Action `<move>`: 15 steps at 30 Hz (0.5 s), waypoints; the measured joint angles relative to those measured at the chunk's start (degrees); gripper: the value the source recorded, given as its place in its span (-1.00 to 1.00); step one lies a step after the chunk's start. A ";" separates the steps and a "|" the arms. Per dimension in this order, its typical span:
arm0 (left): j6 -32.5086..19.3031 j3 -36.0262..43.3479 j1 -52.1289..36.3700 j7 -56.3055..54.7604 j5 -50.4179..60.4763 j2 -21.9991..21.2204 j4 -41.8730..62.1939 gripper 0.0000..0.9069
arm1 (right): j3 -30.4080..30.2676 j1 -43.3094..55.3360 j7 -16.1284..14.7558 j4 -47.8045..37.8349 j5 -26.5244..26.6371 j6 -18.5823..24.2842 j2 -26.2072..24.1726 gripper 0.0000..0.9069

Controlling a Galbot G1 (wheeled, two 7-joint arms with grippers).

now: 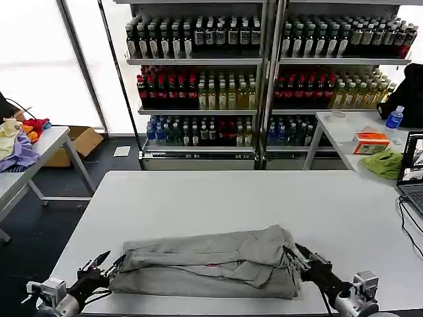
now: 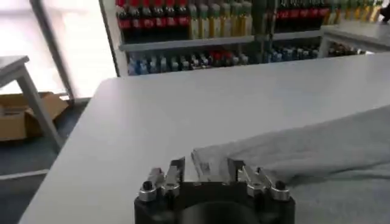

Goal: Fold and organize the clothes.

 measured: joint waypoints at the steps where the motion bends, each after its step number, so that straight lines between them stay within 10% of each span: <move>1: -0.58 0.06 0.09 -0.65 0.19 -0.57 -0.16 1.00 | 0.57 -0.21 -0.42 -0.50 -0.28 2.02 0.37 1.00; 15: -6.92 7.52 -2.14 -6.75 5.83 -10.00 1.32 1.00 | 4.65 -2.59 -1.90 -4.48 -1.27 17.00 3.58 1.00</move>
